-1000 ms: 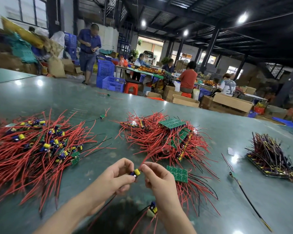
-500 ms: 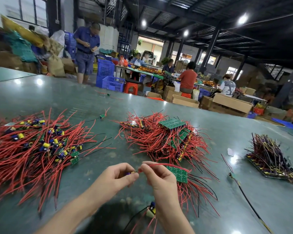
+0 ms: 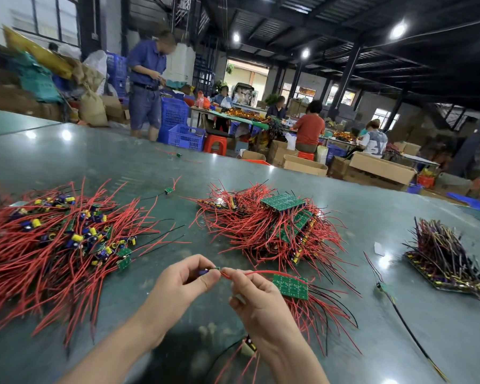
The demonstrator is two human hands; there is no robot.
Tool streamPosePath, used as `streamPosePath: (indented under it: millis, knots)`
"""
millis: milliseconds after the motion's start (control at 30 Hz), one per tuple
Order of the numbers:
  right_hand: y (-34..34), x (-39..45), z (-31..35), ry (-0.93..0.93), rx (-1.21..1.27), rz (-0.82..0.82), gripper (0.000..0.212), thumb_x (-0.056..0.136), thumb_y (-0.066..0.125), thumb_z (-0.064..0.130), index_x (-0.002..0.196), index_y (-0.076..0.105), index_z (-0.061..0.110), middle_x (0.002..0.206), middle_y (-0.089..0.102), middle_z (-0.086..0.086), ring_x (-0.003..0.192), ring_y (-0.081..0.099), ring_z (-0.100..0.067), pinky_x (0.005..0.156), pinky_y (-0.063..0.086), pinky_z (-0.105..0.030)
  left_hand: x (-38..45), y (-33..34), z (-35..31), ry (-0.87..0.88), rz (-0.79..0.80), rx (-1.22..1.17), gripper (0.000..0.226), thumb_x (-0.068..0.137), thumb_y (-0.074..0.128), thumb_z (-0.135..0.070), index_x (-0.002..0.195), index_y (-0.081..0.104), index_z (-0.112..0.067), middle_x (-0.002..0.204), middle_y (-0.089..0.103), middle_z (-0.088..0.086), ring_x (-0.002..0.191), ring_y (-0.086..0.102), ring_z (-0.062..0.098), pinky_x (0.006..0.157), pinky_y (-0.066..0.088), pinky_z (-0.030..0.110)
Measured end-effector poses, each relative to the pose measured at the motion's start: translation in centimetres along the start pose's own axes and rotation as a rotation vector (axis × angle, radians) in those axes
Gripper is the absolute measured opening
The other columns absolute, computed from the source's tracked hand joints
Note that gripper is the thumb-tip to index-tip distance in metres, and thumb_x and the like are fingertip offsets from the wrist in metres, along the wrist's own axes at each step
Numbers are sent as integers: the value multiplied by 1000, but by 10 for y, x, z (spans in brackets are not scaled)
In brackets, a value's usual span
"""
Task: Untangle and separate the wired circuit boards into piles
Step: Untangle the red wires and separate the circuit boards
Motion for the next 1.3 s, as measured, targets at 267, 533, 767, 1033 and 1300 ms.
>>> streamPosePath:
  millis: [267,533,767,1033,1300]
  knots:
    - [-6,5,0,96,198,-82,12,61,72,20,64,69,9,58,56,0,48,44,-6,44,39,-15,7,-10,-3,-70,38,-11,10,85,61,-9,76,60,-5,53,52,-8,42,40,-5,42,31,5]
    - [-17,7,6,118,140,-132,18,62,70,19,72,64,6,59,62,0,43,44,-3,40,35,-12,10,-21,-5,-65,18,65,13,85,62,-6,73,60,-6,51,51,-8,42,40,-4,43,30,6]
    - [-26,11,8,123,6,-228,17,60,72,27,53,72,11,60,61,-2,39,41,-2,38,34,-11,12,-30,-6,-106,62,113,14,85,64,-5,71,60,-7,50,53,-5,47,43,-2,47,31,7]
    - [-34,11,12,99,-80,-194,18,60,74,30,58,75,12,66,68,-1,44,43,-2,43,36,-12,13,-37,-12,-110,79,137,13,84,63,0,71,60,-3,47,53,-5,43,43,-3,46,32,6]
    - [-41,7,18,-140,-613,-400,15,76,74,30,62,76,24,65,65,-19,62,51,-19,65,51,-41,13,-40,-7,-112,90,248,13,81,69,-8,70,64,-7,51,54,-2,50,45,3,50,33,10]
Point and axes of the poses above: each hand's wrist, its own x-axis towards the middle knuckle, its own y-axis out of the palm, z = x × y, the point moved 2 cm from there along x, towards the middle knuckle
